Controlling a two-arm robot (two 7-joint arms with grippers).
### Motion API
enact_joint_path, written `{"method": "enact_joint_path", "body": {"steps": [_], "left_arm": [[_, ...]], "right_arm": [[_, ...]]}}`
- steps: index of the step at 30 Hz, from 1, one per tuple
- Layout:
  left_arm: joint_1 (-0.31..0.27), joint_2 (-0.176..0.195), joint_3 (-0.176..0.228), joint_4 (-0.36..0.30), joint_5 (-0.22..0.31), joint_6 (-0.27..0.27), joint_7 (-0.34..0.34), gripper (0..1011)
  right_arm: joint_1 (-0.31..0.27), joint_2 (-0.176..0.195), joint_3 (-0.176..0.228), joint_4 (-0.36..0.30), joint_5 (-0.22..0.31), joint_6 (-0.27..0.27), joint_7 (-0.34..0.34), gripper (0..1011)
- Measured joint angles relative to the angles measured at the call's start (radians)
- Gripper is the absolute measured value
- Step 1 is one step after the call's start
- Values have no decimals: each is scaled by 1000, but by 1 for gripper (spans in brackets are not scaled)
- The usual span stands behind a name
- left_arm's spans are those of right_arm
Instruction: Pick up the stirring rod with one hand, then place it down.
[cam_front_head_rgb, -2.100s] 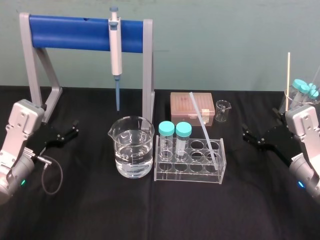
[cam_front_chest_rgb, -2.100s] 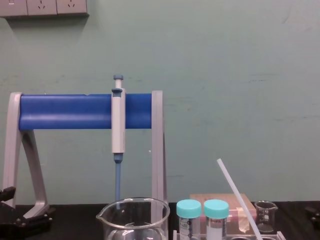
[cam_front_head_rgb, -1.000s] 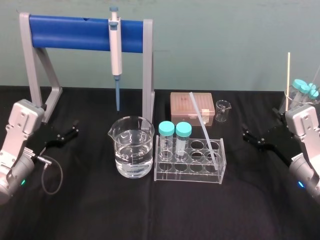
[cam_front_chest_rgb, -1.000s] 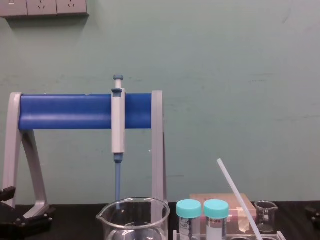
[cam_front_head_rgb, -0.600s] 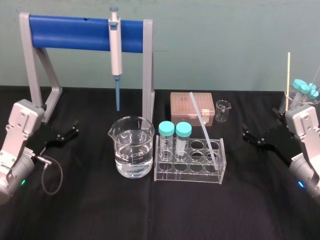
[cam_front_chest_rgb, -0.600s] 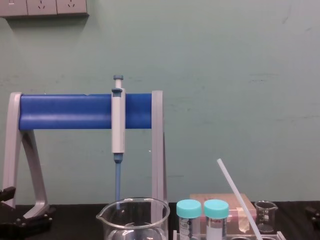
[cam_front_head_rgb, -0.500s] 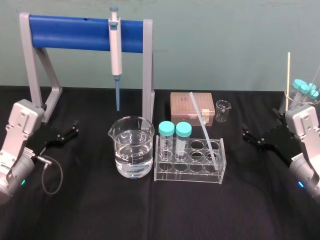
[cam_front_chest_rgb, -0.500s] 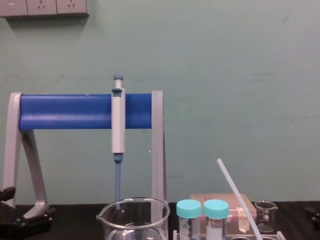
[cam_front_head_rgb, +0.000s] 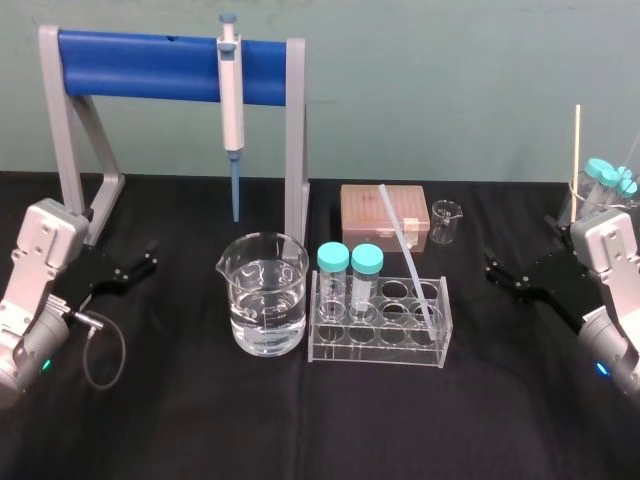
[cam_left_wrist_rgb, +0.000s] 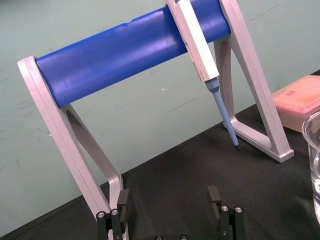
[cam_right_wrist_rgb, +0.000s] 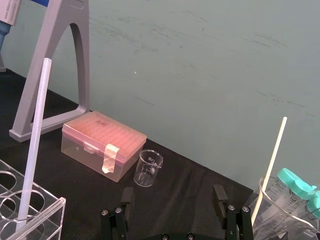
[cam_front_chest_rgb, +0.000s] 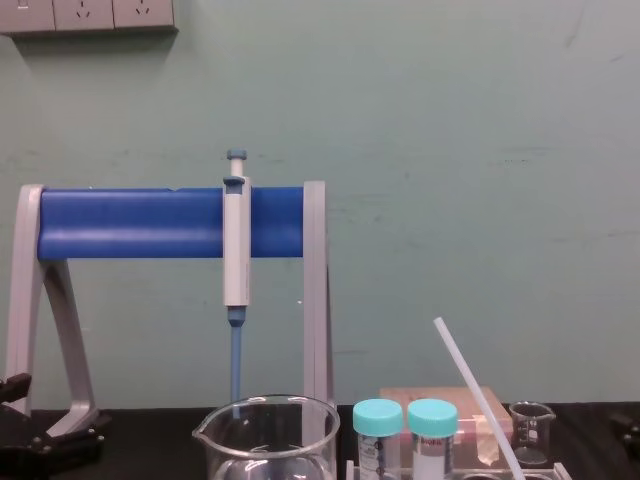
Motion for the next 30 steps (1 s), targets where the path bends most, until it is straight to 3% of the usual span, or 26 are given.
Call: {"method": "enact_joint_path", "body": {"steps": [9, 21, 30], "left_arm": [[0, 0, 0, 0, 0, 0, 0, 1000], [0, 0, 0, 0, 0, 0, 0, 1000], [0, 0, 0, 0, 0, 0, 0, 1000]], "right_arm": [[-3, -1, 5, 0, 4, -1, 6, 1003], [-1, 22, 57, 23, 31, -13, 92, 1003], [46, 43, 119, 32, 207, 80, 320, 1003]]}}
